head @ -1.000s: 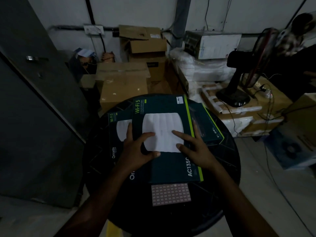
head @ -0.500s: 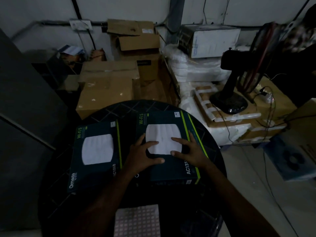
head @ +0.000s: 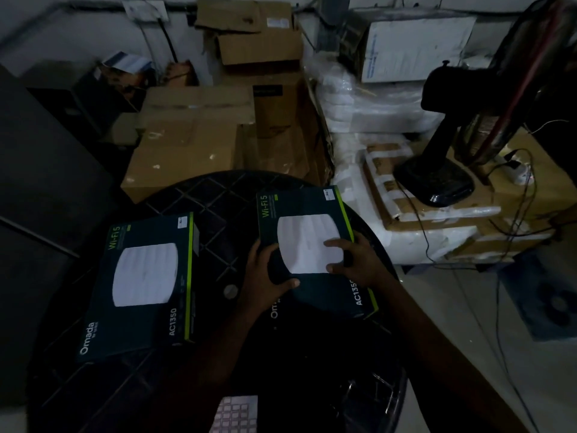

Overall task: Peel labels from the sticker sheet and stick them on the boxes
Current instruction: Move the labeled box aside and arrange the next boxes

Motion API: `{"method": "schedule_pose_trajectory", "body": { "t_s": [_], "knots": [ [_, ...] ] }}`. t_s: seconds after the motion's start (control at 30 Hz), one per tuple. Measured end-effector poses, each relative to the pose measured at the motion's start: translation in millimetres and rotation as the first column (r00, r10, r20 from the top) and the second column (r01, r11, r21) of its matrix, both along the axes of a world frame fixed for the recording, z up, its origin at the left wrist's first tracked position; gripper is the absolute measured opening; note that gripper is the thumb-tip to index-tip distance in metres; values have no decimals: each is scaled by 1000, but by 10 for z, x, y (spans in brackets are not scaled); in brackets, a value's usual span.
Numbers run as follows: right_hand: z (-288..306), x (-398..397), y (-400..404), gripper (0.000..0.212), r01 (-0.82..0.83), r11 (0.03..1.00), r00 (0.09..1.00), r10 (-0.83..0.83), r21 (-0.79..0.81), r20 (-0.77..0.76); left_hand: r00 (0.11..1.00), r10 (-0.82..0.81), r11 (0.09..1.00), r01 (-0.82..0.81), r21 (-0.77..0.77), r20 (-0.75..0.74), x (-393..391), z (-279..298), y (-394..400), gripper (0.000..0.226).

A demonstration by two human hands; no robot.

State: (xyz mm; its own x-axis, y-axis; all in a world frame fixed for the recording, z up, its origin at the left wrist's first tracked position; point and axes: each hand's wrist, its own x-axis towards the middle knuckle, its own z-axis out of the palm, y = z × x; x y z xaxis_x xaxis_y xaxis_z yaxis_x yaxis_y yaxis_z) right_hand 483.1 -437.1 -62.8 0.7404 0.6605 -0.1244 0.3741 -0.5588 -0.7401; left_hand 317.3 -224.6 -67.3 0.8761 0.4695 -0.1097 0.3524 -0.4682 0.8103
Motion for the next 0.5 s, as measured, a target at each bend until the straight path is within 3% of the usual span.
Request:
{"method": "schedule_pose_trajectory", "body": {
  "t_s": [0.1, 0.2, 0.3, 0.5],
  "knots": [
    [-67, -28, -29, 57, -16, 1000, 999, 15, -18, -51, 993, 112, 982, -115, -152, -33, -15, -35, 29, 117],
    [-80, -119, -59, 70, 39, 994, 994, -49, -103, -100, 997, 69, 959, -75, -272, -31, 54, -24, 14, 116],
    [-85, -133, -128, 80, 53, 994, 995, -61, -94, -85, 999, -6, 966, -5, -258, -39, 133, -38, 32, 118],
    [22, -116, -133, 73, 20, 994, 998, -26, -105, -57, 999, -28, 963, 22, -268, -16, 140, -86, 42, 110]
  ]
}}
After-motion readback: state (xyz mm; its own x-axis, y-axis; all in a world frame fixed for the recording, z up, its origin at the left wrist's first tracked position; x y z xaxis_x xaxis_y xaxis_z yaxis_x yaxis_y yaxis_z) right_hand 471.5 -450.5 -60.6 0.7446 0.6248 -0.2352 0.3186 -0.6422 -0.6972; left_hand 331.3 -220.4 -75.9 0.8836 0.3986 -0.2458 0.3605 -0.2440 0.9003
